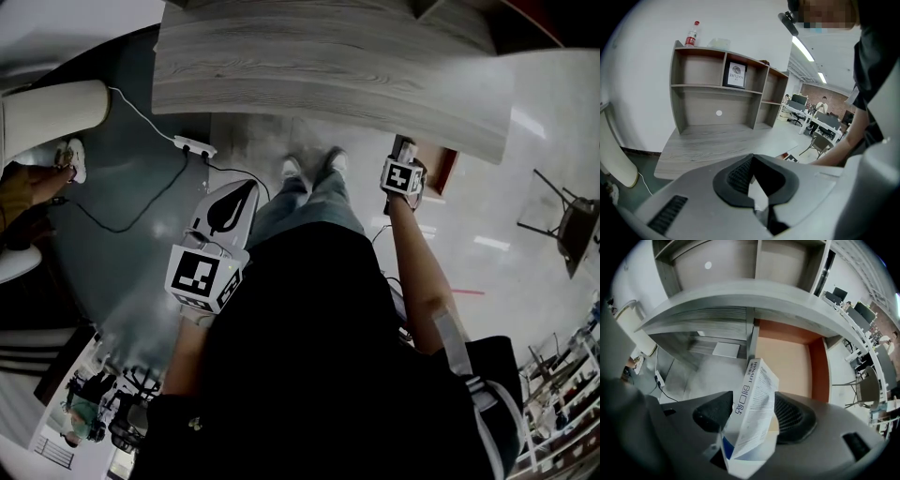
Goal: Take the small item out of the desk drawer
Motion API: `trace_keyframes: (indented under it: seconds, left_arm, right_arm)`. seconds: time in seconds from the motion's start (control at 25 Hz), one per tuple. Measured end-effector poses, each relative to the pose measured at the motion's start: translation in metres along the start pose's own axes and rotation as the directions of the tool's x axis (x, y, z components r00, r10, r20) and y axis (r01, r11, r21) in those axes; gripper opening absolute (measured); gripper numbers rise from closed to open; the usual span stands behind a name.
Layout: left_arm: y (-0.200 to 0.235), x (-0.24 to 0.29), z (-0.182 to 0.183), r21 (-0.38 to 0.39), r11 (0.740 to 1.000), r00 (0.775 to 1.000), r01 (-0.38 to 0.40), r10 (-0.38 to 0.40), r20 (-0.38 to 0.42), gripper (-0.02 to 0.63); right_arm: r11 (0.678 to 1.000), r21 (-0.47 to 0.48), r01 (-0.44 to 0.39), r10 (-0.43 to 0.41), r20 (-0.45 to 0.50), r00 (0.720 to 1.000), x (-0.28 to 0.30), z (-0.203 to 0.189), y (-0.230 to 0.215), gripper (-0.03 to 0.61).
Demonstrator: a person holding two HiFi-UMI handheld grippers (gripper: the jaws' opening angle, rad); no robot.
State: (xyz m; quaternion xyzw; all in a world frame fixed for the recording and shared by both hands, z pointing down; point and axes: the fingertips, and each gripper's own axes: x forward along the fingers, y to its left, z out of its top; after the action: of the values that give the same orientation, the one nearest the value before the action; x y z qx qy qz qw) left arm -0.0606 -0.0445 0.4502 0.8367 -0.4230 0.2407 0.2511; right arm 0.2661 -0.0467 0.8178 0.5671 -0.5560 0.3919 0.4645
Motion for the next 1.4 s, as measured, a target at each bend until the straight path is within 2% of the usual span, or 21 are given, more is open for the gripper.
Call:
trace_keyframes:
  seconds: [0.2, 0.36, 0.44, 0.52, 0.6, 0.8, 0.92, 1.16, 1.4]
  left_arm:
    - [-0.002, -0.001, -0.001, 0.006, 1.000, 1.000, -0.009, 0.009, -0.002, 0.009]
    - [0.002, -0.006, -0.004, -0.017, 0.999, 1.000, -0.029, 0.029, 0.000, 0.009]
    - [0.005, -0.010, -0.006, -0.032, 0.999, 0.999, -0.042, 0.042, 0.008, 0.009]
    - [0.005, -0.014, -0.006, -0.041, 0.998, 0.999, -0.046, 0.047, 0.017, 0.009]
    - [0.004, -0.016, -0.006, -0.041, 0.998, 0.999, -0.042, 0.043, 0.024, 0.009]
    - [0.001, -0.019, -0.005, -0.022, 1.000, 0.999, -0.021, 0.022, 0.049, 0.009]
    - [0.000, -0.022, -0.001, -0.015, 1.000, 0.998, -0.013, 0.014, 0.068, 0.009]
    - [0.001, -0.026, 0.009, -0.015, 1.000, 0.994, 0.007, -0.006, 0.113, 0.009]
    - [0.004, -0.021, 0.020, -0.037, 0.998, 0.986, 0.043, -0.036, 0.162, 0.009]
  right_arm:
    - [1.000, 0.023, 0.018, -0.016, -0.067, 0.998, 0.013, -0.008, -0.004, 0.258]
    - [1.000, 0.015, 0.024, -0.023, -0.066, 0.998, 0.015, -0.006, -0.002, 0.250]
    - [1.000, 0.007, 0.030, -0.029, -0.072, 0.997, 0.012, -0.007, -0.001, 0.228]
    - [0.999, 0.001, 0.035, -0.035, -0.077, 0.996, 0.006, -0.009, -0.001, 0.162]
    - [0.999, 0.006, 0.045, -0.044, -0.087, 0.995, 0.001, -0.011, -0.001, 0.137]
    - [0.999, -0.014, 0.051, -0.052, -0.075, 0.996, -0.009, -0.005, 0.002, 0.126]
    - [0.997, -0.009, 0.080, -0.080, -0.059, 0.995, -0.023, -0.004, 0.000, 0.080]
    - [0.996, -0.043, 0.084, -0.085, -0.033, 0.996, -0.051, 0.000, 0.001, 0.068]
    - [0.993, -0.087, 0.075, -0.074, 0.020, 0.997, -0.080, 0.022, 0.008, 0.067]
